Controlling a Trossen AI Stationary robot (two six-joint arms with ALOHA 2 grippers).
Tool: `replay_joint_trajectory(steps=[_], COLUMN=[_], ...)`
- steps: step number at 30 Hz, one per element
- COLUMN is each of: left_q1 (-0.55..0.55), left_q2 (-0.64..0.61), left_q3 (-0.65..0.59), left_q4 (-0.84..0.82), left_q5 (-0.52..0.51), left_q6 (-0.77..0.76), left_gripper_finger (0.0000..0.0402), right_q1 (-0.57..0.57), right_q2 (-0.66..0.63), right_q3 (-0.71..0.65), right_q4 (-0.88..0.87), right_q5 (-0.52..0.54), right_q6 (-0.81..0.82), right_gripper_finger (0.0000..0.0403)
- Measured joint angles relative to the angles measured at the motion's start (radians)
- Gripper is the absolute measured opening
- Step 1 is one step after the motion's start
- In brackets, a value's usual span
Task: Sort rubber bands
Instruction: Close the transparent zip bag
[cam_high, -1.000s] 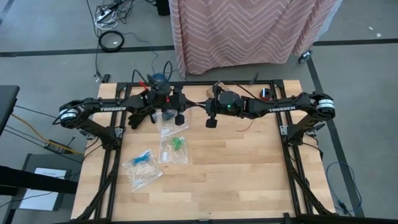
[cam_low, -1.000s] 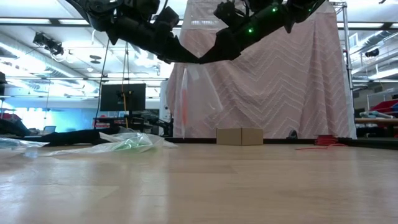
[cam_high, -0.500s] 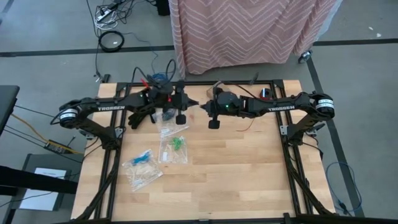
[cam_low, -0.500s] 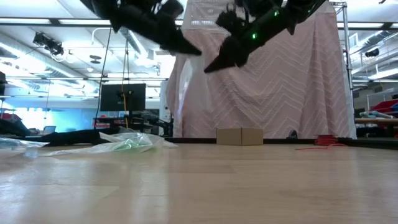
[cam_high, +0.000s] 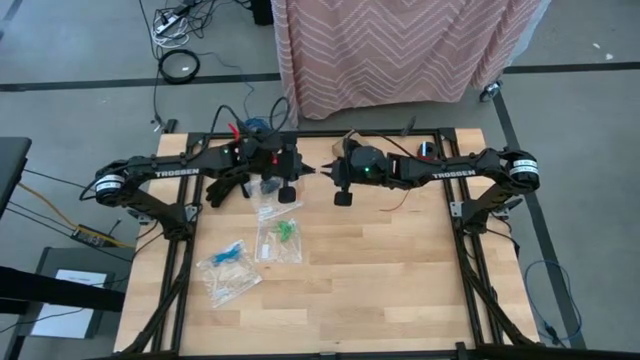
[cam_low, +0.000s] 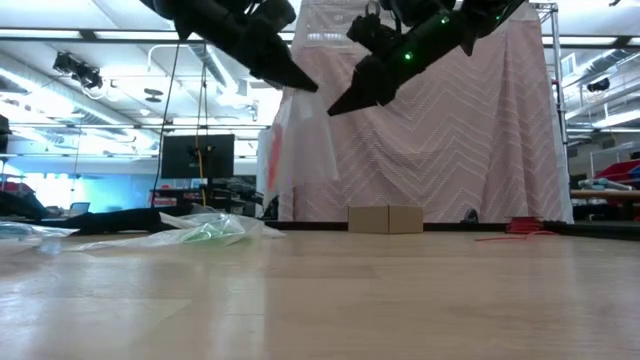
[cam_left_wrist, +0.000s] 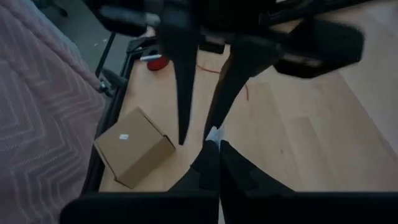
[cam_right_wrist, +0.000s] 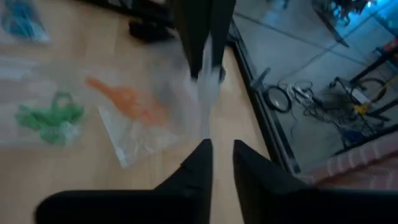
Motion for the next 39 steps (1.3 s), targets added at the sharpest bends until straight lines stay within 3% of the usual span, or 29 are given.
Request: replay_joint_trajectory(steps=[7, 13, 21, 31, 39], left_q1=[0.007, 0.014, 0.011, 0.005, -0.001], left_q2=[0.000, 0.004, 0.006, 0.006, 0.006], left_q3=[-0.004, -0.004, -0.005, -0.005, -0.005], left_q4=[-0.010, -0.014, -0.007, 0.001, -0.007], left_q5=[-0.020, -0.009, 0.029, 0.067, 0.085], left_q6=[0.000, 0.000, -0.001, -0.008, -0.018], left_gripper_finger=[0.0000, 0.0000, 0.0000, 0.0000, 0.0000], right_q1=[0.012, 0.018, 0.020, 0.021, 0.031], right_q2=[0.002, 0.002, 0.002, 0.003, 0.008], right_q3=[0.000, 0.000, 0.001, 0.001, 0.003], right_q4=[0.027, 0.067, 0.093, 0.088, 0.063], right_q5=[-0.045, -0.045, -0.046, -0.053, -0.032], right_q6=[0.002, 0.001, -0.036, -0.044, -0.052], right_gripper_finger=[0.0134, 0.0158, 0.0120, 0.0012, 0.0003])
